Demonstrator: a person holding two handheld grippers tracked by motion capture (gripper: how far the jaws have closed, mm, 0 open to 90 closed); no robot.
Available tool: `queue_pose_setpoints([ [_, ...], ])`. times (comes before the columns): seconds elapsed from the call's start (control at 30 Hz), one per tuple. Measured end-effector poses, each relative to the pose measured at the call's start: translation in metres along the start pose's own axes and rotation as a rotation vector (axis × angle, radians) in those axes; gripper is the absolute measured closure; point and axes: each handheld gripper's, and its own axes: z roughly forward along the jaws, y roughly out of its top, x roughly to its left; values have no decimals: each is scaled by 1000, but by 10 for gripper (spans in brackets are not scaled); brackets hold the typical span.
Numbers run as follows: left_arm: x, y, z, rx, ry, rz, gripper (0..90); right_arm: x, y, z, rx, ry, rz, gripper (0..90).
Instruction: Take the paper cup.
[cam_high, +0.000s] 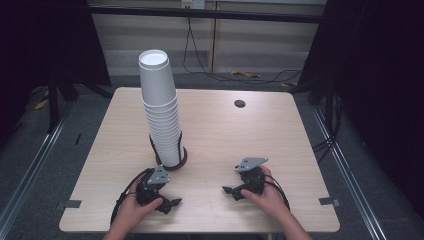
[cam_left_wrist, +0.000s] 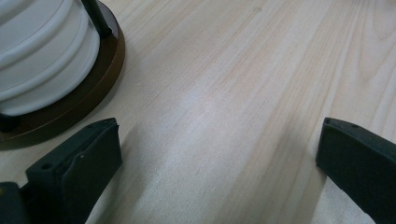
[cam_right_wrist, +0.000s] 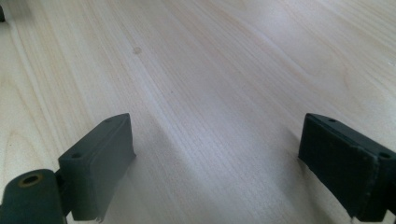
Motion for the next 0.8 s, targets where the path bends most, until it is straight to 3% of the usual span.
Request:
queue_pose_setpoints([
  [0.27,0,-1,-5,18,4,-11,7,1,0,-1,0,-3,3,101],
  [0.33,2,-2,-11,28,2,-13,74,1,0,0,-2,-6,6,108],
  [0.4,4,-4,-18,46,7,-21,199,2,1,0,2,-8,13,135],
  [0.47,6,-4,-24,84,17,-27,166,1,5,0,9,17,18,158],
  [0.5,8,-4,-29,80,26,-17,163,1,7,1,10,39,33,159],
  [0.53,9,-3,-33,72,24,-34,181,1,10,1,9,60,43,159],
  [0.73,22,7,-60,-6,20,-98,171,-1,29,-1,-27,90,47,171],
  [0.8,28,16,-73,-13,31,-93,169,1,40,-1,-46,107,48,171],
])
